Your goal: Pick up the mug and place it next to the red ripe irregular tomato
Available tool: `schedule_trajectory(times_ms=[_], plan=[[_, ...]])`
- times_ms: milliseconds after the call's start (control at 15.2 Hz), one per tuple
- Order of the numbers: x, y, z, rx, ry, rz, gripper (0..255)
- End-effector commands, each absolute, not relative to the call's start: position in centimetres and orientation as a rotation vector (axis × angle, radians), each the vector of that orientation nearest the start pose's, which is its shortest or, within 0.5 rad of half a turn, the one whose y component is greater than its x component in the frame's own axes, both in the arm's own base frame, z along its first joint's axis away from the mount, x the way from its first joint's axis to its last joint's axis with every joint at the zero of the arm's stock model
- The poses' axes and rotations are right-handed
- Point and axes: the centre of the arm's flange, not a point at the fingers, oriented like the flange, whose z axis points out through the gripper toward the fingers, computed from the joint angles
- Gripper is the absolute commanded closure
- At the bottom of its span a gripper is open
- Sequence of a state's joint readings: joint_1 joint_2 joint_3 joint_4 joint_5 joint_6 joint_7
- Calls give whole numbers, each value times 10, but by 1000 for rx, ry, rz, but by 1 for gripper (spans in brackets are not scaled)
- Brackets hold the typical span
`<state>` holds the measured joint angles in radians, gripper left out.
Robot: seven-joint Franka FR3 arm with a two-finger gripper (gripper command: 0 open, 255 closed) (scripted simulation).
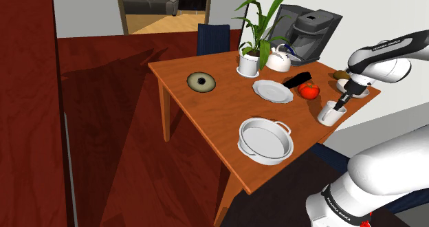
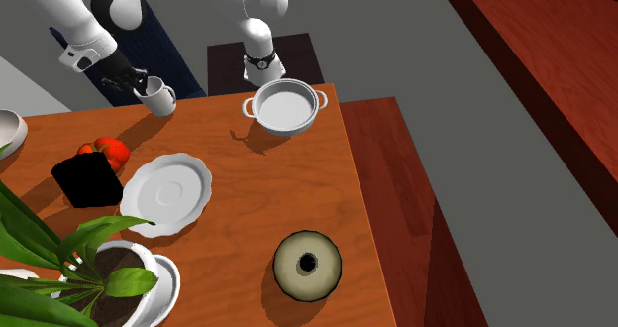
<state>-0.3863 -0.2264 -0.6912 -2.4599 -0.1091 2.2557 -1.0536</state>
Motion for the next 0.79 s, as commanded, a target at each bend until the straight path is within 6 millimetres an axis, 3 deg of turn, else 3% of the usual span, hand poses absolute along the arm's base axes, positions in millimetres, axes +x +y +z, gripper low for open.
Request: schedule_trajectory(times_ms=[0,66,396,660,726], plan=[[215,-402,360,-3090,-94,-64,255],[215,-402,360,-3090,-94,-64,0],[215,-402,360,-3090,-94,-64,0],[213,-404,410,-3090,-94,-64,0],[213,-404,410,-3090,-94,-64,0]])
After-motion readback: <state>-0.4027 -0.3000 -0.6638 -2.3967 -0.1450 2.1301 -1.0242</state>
